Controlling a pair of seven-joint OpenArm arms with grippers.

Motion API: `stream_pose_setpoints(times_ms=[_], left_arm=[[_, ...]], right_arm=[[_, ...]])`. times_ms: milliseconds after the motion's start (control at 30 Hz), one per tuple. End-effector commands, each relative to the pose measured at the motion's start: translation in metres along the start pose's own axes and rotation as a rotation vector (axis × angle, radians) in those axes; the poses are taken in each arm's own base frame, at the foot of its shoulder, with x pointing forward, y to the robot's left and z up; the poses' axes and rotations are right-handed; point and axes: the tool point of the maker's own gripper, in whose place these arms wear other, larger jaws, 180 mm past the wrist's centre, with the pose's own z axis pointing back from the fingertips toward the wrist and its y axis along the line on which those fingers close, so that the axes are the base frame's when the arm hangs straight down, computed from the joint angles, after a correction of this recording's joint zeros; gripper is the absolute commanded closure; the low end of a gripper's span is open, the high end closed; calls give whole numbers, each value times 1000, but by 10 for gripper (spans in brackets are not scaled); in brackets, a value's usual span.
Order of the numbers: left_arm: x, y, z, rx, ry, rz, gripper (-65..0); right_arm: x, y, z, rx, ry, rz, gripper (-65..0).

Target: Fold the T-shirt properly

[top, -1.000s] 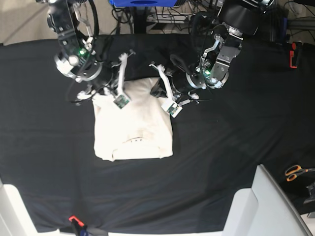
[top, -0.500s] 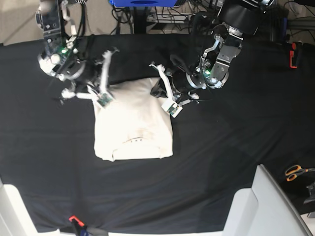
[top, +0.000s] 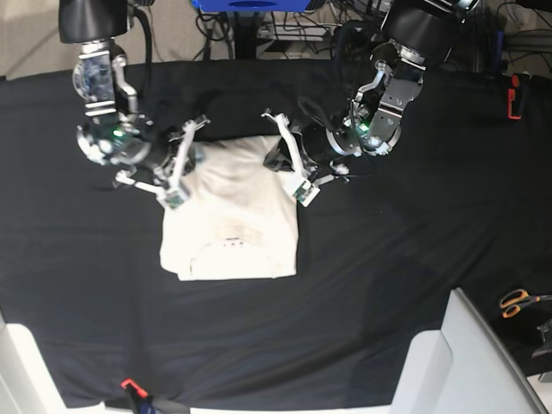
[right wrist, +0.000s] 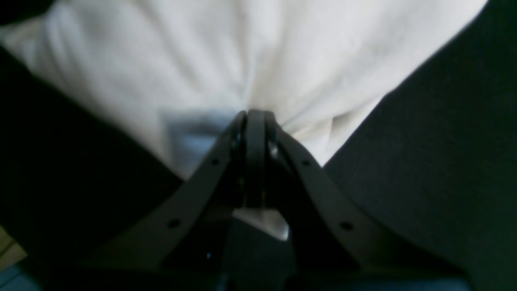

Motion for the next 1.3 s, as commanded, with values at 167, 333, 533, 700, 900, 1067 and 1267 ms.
stream_pose_setpoints(times_ms=[167,333,533,700,900,1067,1267], left_arm=[[-5,11,1,42,41,-19,0],[-4,9,2,38,34,-17,0],[28,17,32,86,-89,-27,0],[28,14,83,152,-152,-72,0],[-44,-30,125,168,21,-210,0],[-101,-68,152,126,165,-218,0],[-149,-104,172,60,274,-145,0]], right_arm=[[-4,-18,4,-55,30,1,0],[21,-23,27,-107,-16,52,0],[52,-21,71,-184,-142,118,0],[39,-15,111,-244,-165,122,0],[-17,-4,139,-269,-59,65,0],[-87,6,155,-280,126,-47,0],[-147,20,174,-273,314,-122,0]])
